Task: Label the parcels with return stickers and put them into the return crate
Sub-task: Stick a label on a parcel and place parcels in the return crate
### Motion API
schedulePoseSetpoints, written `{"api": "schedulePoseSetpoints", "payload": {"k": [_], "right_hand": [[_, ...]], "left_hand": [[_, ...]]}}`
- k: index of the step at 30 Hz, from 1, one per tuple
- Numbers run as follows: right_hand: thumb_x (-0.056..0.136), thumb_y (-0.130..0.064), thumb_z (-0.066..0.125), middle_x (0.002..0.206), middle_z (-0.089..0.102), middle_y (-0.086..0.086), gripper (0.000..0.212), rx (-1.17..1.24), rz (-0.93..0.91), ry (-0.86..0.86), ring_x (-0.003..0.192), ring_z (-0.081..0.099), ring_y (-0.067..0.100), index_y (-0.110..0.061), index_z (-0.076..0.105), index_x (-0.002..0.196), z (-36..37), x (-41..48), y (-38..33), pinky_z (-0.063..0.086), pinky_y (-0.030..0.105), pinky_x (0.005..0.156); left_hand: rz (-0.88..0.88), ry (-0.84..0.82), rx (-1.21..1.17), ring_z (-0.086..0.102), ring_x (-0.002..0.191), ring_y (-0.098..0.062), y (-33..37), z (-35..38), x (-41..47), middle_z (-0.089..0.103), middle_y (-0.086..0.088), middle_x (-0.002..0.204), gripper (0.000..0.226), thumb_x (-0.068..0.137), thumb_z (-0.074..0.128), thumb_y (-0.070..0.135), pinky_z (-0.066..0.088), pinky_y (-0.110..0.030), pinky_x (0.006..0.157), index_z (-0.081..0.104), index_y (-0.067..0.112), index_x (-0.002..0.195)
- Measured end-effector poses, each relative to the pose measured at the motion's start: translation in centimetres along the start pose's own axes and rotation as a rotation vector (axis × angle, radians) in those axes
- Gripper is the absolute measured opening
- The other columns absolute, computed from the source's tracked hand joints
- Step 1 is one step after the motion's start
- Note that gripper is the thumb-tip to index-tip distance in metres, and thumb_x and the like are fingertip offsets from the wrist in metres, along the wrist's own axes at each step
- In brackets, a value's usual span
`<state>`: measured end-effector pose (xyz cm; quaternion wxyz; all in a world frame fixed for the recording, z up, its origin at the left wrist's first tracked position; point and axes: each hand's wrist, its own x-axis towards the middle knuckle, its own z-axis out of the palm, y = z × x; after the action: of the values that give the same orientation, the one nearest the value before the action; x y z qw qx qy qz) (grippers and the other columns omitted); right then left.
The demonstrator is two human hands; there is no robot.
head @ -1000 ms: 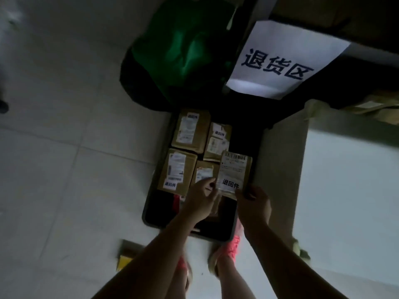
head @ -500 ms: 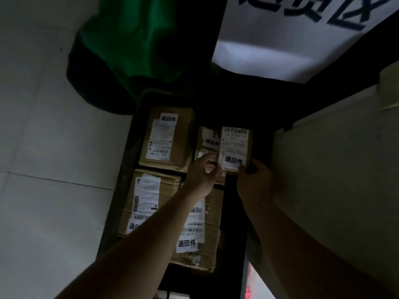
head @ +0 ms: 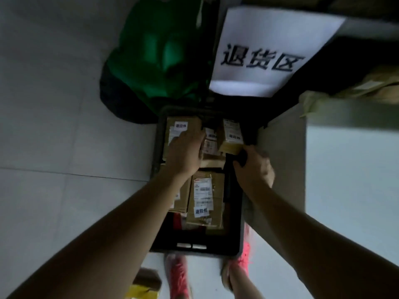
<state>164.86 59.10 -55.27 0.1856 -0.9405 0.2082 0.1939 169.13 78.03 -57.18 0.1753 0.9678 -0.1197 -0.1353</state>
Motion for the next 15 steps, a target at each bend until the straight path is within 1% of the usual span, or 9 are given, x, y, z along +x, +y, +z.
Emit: {"api": "schedulePoseSetpoints", "payload": {"k": [2,4,5,6,9,10,12,15], "right_hand": [[0.091,-0.031,0.068,0.135,0.058,0.003,0.045,-0.055,-0.065,0.018,0.121,0.056,0.030,-0.025,0.057,0.134,-5.7,-3.1,-1.9,0.047,0.042,0.096],[0.091,-0.030,0.067,0.147,0.051,0.000,0.053,-0.108,-0.096,0.022,0.130,0.051,0.026,-0.028,0.052,0.142,-11.3,-6.3,-3.7,0.043,0.042,0.104],[0.091,-0.030,0.067,0.149,0.049,-0.001,0.054,-0.138,-0.104,0.027,0.132,0.050,0.024,-0.028,0.051,0.143,-14.0,-8.0,-4.5,0.044,0.043,0.104],[0.091,-0.030,0.066,0.147,0.050,-0.002,0.051,-0.169,-0.117,0.042,0.131,0.050,0.024,-0.028,0.052,0.140,-16.6,-9.8,-5.2,0.045,0.042,0.103],[0.087,-0.024,0.057,0.129,0.057,0.000,0.032,-0.205,-0.140,0.126,0.119,0.056,0.025,-0.024,0.060,0.120,-24.7,-15.7,-6.3,0.046,0.039,0.093],[0.088,-0.023,0.056,0.129,0.057,-0.001,0.031,-0.194,-0.139,0.151,0.119,0.055,0.025,-0.024,0.061,0.118,-27.7,-18.0,-6.2,0.044,0.038,0.093],[0.089,-0.023,0.060,0.137,0.055,-0.002,0.036,-0.180,-0.164,0.170,0.126,0.051,0.024,-0.026,0.060,0.124,-31.7,-21.5,-5.7,0.040,0.037,0.099],[0.086,-0.027,0.068,0.142,0.053,-0.001,0.045,-0.177,-0.216,0.227,0.131,0.048,0.025,-0.025,0.057,0.130,-37.0,-26.0,-3.6,0.040,0.037,0.103]], "left_hand": [[0.055,0.043,0.117,0.059,0.117,-0.031,1.6,-6.4,-1.7,0.060,-0.009,0.132,0.047,0.090,0.065,0.020,0.055,-0.044,0.088,0.055,0.017,0.135],[0.111,0.042,0.232,0.054,0.121,-0.028,3.6,-12.9,-3.6,0.058,-0.005,0.132,0.051,0.086,0.067,0.024,0.052,-0.043,0.093,0.053,0.020,0.136],[0.145,0.037,0.281,0.053,0.120,-0.028,4.9,-16.1,-4.7,0.058,-0.006,0.130,0.053,0.085,0.068,0.025,0.051,-0.043,0.094,0.053,0.019,0.135],[0.175,0.036,0.328,0.052,0.119,-0.028,6.2,-19.3,-5.8,0.058,-0.007,0.128,0.054,0.084,0.067,0.025,0.050,-0.043,0.094,0.054,0.018,0.135],[0.228,0.062,0.408,0.054,0.116,-0.029,11.1,-27.8,-9.6,0.058,-0.009,0.126,0.052,0.088,0.064,0.030,0.049,-0.043,0.091,0.054,0.016,0.137],[0.253,0.082,0.430,0.054,0.114,-0.029,13.3,-30.5,-11.0,0.058,-0.009,0.125,0.051,0.088,0.064,0.032,0.049,-0.043,0.090,0.055,0.017,0.136],[0.278,0.105,0.480,0.054,0.114,-0.029,16.5,-34.2,-13.1,0.058,-0.008,0.123,0.049,0.088,0.065,0.036,0.048,-0.044,0.090,0.056,0.018,0.133],[0.322,0.146,0.541,0.051,0.122,-0.030,21.6,-38.6,-16.2,0.055,-0.008,0.132,0.051,0.090,0.062,0.038,0.046,-0.043,0.094,0.054,0.019,0.138]]}}
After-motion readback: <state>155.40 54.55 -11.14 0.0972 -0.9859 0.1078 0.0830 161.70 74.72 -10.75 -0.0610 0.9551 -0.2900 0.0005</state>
